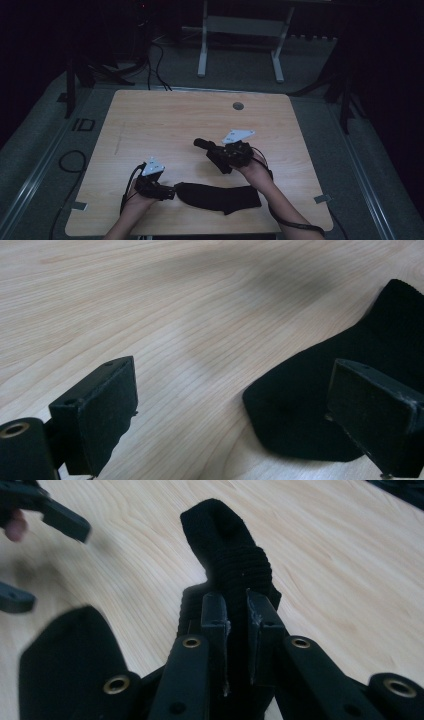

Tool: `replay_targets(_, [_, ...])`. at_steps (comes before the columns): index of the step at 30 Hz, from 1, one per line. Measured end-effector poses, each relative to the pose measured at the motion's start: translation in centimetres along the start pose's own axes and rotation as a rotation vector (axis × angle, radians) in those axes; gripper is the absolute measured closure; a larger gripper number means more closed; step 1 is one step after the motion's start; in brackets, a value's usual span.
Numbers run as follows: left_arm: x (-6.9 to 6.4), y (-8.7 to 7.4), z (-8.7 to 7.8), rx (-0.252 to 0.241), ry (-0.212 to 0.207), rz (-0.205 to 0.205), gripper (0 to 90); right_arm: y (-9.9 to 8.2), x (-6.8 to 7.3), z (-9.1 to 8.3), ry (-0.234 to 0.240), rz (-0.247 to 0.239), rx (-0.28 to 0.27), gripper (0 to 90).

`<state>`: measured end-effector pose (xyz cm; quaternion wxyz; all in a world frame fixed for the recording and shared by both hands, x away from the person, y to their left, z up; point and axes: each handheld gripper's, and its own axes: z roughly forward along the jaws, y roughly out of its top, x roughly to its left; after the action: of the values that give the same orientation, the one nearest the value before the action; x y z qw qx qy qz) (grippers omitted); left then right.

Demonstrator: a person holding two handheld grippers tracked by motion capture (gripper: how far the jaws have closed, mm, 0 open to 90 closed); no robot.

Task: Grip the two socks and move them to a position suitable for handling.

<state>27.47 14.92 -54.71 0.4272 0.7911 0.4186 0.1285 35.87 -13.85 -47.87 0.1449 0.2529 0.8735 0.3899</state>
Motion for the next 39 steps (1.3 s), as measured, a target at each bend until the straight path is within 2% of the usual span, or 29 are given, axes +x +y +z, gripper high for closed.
replay_targets(2, [-0.1,0.0,0.2,0.003,0.004,0.004,6.5,-1.0,-0.6,-0.2,-0.03,0.01,0.01,80.1])
replay_targets(5, [-0.2,-0.1,0.4,0.009,0.005,0.003,6.5,-1.9,-1.1,-0.1,-0.04,0.041,0.017,80.1])
replay_targets(6, [-0.2,-0.2,0.4,0.01,0.007,0.005,6.5,-2.7,-1.5,0.4,-0.069,0.042,0.034,79.9])
replay_targets(11, [-0.3,-0.6,0.6,0.019,0.014,0.007,6.5,-4.5,-2.1,1.8,-0.129,0.061,0.085,79.5])
replay_targets(15, [-0.3,-0.8,0.8,0.025,0.012,0.004,6.5,-5.7,-2.7,2.9,-0.145,0.092,0.113,78.9])
replay_targets(18, [-0.3,-0.8,0.8,0.025,0.009,0.007,6.5,-6.5,-2.8,3.9,-0.155,0.098,0.138,78.1])
replay_targets(22, [-0.4,-0.8,0.9,0.025,0.005,0.008,6.5,-6.8,-3.0,4.0,-0.154,0.13,0.118,75.9])
replay_targets(23, [-0.4,-0.9,0.9,0.027,0.002,0.008,6.5,-6.7,-3.0,4.0,-0.151,0.138,0.118,73.0])
replay_targets(24, [-0.5,-0.9,0.9,0.029,0.001,0.009,6.5,-6.4,-3.2,3.9,-0.133,0.151,0.124,61.0])
replay_targets(25, [-0.5,-1.0,0.9,0.03,-0.002,0.012,6.5,-6.1,-3.3,3.5,-0.136,0.16,0.119,57.3])
replay_targets(27, [-0.5,-1.0,0.9,0.028,0.0,0.009,6.5,-5.5,-3.5,2.4,-0.133,0.181,0.075,51.3])
replay_targets(29, [-0.4,-0.9,0.9,0.027,0.001,0.007,6.5,-4.7,-3.8,1.2,-0.135,0.195,0.043,50.1])
replay_targets(31, [-0.4,-0.8,0.9,0.024,-0.001,0.006,6.5,-4.2,-3.9,0.5,-0.108,0.203,0.03,48.4])
replay_targets(34, [-0.5,-0.8,0.9,0.02,-0.001,0.009,6.5,-4.2,-3.7,0.7,-0.096,0.201,0.046,45.7])
replay_targets(36, [-0.5,-0.8,0.8,0.02,-0.004,0.01,6.5,-5.0,-3.2,2.0,-0.083,0.182,0.097,42.7])
replay_targets(38, [-0.4,-0.8,0.8,0.018,-0.007,0.01,6.5,-5.4,-3.0,2.6,-0.071,0.182,0.118,42.1])
replay_targets(39, [-0.4,-0.8,0.8,0.019,-0.006,0.01,6.5,-5.8,-2.9,3.0,-0.074,0.166,0.137,41.9])
